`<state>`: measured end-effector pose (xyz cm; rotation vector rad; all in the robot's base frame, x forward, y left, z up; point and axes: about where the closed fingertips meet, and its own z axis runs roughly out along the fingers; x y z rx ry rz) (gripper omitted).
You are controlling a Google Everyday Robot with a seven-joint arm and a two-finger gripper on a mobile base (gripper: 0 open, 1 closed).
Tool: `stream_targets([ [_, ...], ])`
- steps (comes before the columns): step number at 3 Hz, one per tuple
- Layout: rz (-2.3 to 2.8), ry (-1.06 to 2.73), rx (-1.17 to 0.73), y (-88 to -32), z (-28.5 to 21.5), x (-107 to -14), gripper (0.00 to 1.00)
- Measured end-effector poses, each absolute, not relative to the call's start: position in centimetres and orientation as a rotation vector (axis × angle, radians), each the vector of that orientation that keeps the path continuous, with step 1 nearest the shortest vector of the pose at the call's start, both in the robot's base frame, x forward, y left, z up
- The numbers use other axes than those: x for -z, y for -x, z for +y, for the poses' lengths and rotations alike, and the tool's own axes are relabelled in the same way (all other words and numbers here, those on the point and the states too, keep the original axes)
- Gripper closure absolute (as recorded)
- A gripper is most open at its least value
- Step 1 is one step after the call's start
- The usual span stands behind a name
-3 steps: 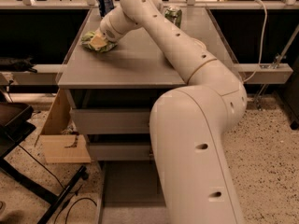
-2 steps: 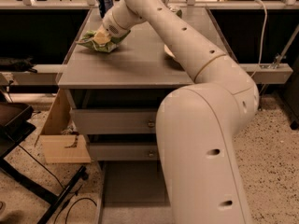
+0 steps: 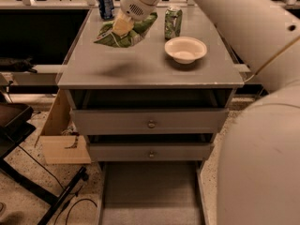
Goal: Place green jalapeno chip bag into bottom drawer
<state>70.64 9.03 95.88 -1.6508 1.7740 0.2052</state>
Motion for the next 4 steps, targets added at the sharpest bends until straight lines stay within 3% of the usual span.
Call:
stream_targets([
  [1,1.805,1.709,-0.228,-63.3,4.6,-98.1,1.0],
  [2,1.791,1.687,-0.418,-54.3,3.1,-97.6,1.0],
  [4,1.653,1.477,-0.64,-47.3,5.8,-93.1,1.0],
])
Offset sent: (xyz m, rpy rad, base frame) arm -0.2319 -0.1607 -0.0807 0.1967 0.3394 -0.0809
